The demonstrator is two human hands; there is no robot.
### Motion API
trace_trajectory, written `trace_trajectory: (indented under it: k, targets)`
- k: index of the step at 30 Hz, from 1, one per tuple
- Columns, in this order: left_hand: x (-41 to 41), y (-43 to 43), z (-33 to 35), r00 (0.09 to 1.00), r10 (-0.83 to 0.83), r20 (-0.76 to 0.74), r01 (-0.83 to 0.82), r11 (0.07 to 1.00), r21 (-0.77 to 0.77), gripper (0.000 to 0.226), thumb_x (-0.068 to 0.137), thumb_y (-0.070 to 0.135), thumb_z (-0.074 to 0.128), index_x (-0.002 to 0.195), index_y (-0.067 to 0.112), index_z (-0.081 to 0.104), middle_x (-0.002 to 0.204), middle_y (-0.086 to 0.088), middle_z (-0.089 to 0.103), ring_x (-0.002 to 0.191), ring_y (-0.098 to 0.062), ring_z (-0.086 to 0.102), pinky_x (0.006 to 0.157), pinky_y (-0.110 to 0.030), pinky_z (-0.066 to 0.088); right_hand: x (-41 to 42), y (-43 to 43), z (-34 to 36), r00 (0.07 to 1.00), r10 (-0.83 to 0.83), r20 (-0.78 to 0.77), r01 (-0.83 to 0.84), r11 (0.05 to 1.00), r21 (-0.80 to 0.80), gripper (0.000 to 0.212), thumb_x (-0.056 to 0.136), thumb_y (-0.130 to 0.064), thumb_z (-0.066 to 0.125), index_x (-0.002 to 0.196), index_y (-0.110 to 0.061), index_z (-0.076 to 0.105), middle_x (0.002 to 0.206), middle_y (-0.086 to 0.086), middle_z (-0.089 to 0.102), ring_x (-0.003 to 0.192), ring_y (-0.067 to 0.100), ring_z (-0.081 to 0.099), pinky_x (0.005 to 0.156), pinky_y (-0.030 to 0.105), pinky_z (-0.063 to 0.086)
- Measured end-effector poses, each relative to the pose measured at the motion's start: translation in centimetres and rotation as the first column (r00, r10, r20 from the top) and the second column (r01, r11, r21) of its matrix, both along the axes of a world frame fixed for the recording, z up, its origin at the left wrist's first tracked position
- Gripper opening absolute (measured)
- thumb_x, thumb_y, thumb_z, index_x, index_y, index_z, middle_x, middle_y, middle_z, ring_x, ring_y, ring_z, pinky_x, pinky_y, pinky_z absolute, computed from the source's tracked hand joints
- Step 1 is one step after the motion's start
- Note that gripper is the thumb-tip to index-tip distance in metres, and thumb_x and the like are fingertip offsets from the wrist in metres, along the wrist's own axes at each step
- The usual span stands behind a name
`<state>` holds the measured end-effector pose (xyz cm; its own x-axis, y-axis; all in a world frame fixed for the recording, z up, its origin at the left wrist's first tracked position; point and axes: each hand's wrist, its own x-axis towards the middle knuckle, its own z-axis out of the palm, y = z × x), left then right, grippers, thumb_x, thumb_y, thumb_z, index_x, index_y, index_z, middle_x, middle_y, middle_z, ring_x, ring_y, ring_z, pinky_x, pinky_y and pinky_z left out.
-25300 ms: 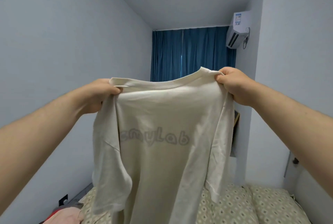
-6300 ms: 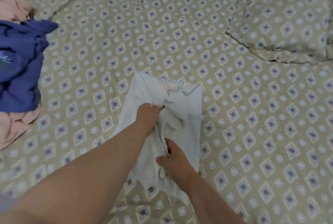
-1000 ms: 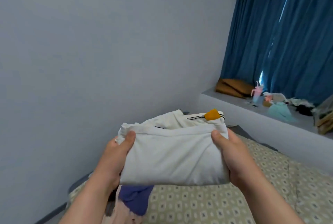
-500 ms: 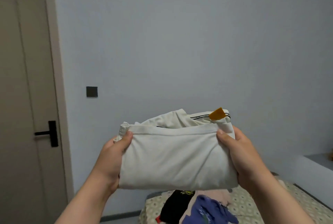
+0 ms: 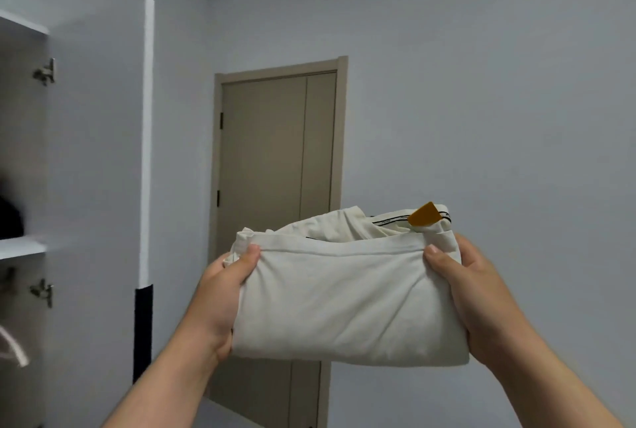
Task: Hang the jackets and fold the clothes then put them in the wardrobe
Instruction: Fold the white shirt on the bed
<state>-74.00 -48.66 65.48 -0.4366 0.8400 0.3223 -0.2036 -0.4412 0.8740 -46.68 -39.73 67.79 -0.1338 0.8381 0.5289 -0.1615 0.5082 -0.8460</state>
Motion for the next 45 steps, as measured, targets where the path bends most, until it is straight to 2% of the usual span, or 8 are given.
trace_trajectory:
  k: [5,9,17,26,33,36,40,45]
  targets:
    - [-9.6,-3.1,0.7,0.981,0.194,-0.001,-0.194,0.981,0.024,0.038,0.068,0.051,0.070,0.093,0.023,0.078,0.100,-0.009,0.077,0.086,-0.027,0.075,0.056,-0.033,0.058,-11.4,1.3,1.3,0.986,0.168,0.012,-0.168,0.985,0.044,0.021,0.098,-0.022,0.058,0.106,-0.037,0.071,0.103,-0.003,0.076,0.097,0.025,0.072,0.090,0.052,0.056]
    - [-17.2,-5.8,0.6,0.934,0.356,0.017,-0.356,0.934,0.021,0.049,0.071,0.047,0.071,0.106,0.013,0.071,0.102,-0.011,0.076,0.087,-0.029,0.075,0.063,-0.035,0.057,-20.6,1.2,1.2,0.957,0.290,0.029,-0.291,0.955,0.056,0.027,0.099,-0.022,0.057,0.097,-0.044,0.072,0.098,-0.007,0.076,0.090,0.016,0.073,0.086,0.047,0.056]
    - [-28.5,-11.6,0.0,0.829,0.559,0.021,-0.559,0.829,0.008,0.026,0.092,0.038,0.061,0.105,0.016,0.071,0.099,-0.009,0.076,0.087,-0.028,0.074,0.071,-0.038,0.056,-35.8,0.1,0.7,0.861,0.505,0.058,-0.508,0.860,0.053,0.025,0.099,-0.021,0.055,0.103,-0.038,0.072,0.103,-0.005,0.076,0.095,0.019,0.072,0.083,0.043,0.056]
    - [-36.5,-16.0,-2.3,0.668,0.742,0.054,-0.740,0.670,-0.054,0.043,0.068,0.047,0.069,0.100,0.018,0.075,0.101,-0.013,0.076,0.088,-0.032,0.074,0.071,-0.042,0.056,-50.3,0.5,-1.5,0.689,0.720,0.076,-0.722,0.691,-0.001,0.025,0.099,-0.021,0.055,0.107,-0.039,0.071,0.103,-0.006,0.076,0.095,0.017,0.073,0.083,0.041,0.055]
    - [-41.2,-18.8,-2.8,0.403,0.915,0.033,-0.909,0.404,-0.106,0.035,0.083,0.043,0.068,0.102,0.013,0.073,0.098,-0.014,0.076,0.086,-0.033,0.074,0.069,-0.043,0.057,-61.7,-1.1,-3.4,0.529,0.848,0.014,-0.847,0.529,-0.048,0.032,0.097,-0.019,0.058,0.094,-0.047,0.071,0.093,-0.012,0.076,0.085,0.010,0.072,0.081,0.040,0.056]
    - [-42.6,-20.9,-3.2,0.262,0.965,0.023,-0.956,0.262,-0.134,0.034,0.090,0.040,0.066,0.106,0.010,0.071,0.101,-0.017,0.075,0.090,-0.037,0.073,0.082,-0.053,0.056,-66.2,-2.8,-3.5,0.439,0.898,0.015,-0.897,0.439,-0.058,0.037,0.097,-0.020,0.058,0.088,-0.053,0.070,0.088,-0.018,0.074,0.077,0.002,0.070,0.074,0.036,0.054]
    - [-44.2,-24.0,-3.6,0.121,0.992,0.021,-0.981,0.123,-0.153,0.029,0.093,0.039,0.064,0.104,0.013,0.070,0.094,-0.011,0.077,0.080,-0.030,0.075,0.056,-0.035,0.058,-71.4,-5.6,-3.7,0.307,0.951,0.043,-0.949,0.309,-0.067,0.030,0.098,-0.023,0.056,0.099,-0.050,0.069,0.094,-0.016,0.075,0.083,0.003,0.070,0.078,0.036,0.054]
    - [-48.8,-28.7,-3.8,0.013,1.000,0.023,-0.991,0.016,-0.132,0.024,0.091,0.038,0.067,0.097,0.016,0.074,0.092,-0.009,0.077,0.076,-0.027,0.075,0.049,-0.032,0.055,-78.3,-10.1,-4.0,0.203,0.978,0.049,-0.974,0.207,-0.094,0.032,0.097,-0.023,0.055,0.098,-0.051,0.069,0.094,-0.014,0.075,0.082,0.006,0.072,0.073,0.037,0.056]
